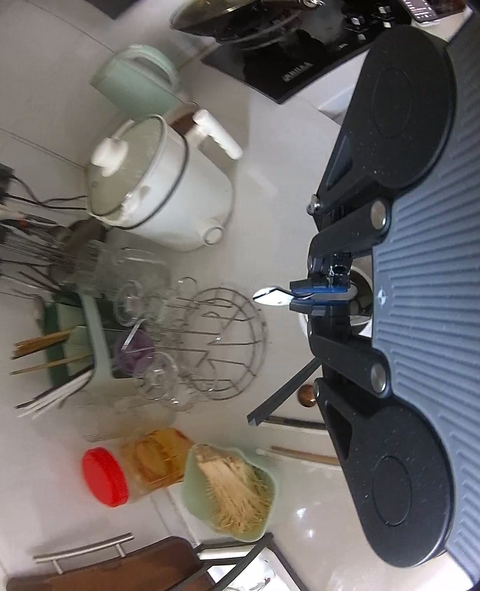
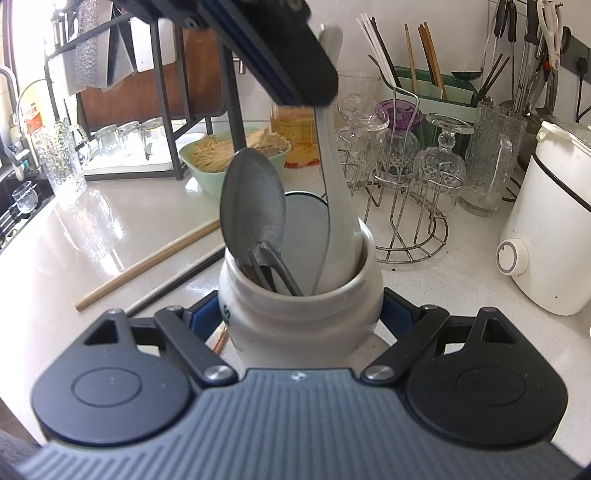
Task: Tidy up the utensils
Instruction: 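Lower the white spoon into the jar and open the left tool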
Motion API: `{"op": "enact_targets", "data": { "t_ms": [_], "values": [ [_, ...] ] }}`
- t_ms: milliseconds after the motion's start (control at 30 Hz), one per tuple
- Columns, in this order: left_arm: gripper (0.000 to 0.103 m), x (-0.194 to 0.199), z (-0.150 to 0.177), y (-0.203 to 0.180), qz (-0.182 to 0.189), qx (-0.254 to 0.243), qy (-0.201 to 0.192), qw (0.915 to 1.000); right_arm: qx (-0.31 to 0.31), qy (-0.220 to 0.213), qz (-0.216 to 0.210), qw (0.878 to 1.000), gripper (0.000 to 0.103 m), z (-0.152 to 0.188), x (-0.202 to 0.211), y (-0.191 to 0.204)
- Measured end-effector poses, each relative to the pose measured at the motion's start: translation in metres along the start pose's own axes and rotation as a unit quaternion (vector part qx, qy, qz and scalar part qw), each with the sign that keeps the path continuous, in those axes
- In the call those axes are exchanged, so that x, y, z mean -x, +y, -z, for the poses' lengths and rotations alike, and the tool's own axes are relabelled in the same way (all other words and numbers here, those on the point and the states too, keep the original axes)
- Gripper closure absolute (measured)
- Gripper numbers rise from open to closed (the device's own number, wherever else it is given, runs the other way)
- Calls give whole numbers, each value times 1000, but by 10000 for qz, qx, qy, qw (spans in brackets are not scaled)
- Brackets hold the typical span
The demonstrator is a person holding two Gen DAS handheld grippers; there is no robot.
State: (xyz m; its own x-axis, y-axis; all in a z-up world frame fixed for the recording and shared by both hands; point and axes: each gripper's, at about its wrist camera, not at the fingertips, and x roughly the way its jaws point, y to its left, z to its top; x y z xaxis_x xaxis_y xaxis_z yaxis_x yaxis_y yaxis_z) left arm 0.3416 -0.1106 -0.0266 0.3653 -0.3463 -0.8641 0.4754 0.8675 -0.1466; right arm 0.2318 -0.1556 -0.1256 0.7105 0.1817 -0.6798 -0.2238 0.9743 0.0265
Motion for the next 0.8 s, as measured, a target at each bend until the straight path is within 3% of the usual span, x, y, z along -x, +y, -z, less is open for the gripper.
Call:
{"op": "enact_targets", "data": {
  "t_ms": [400,667,800],
  "values": [
    [100,-38,-5,-1,63,50,1000,9950,2,-1,1,10000,12,0,0,0],
    [100,-41,-6,0,95,96,1013,9948,-22,-23,48,10000,12,0,0,2],
    [99,-30,-4,0,41,53,809,9967,-25,-16,65,10000,12,0,0,2]
  ]
}}
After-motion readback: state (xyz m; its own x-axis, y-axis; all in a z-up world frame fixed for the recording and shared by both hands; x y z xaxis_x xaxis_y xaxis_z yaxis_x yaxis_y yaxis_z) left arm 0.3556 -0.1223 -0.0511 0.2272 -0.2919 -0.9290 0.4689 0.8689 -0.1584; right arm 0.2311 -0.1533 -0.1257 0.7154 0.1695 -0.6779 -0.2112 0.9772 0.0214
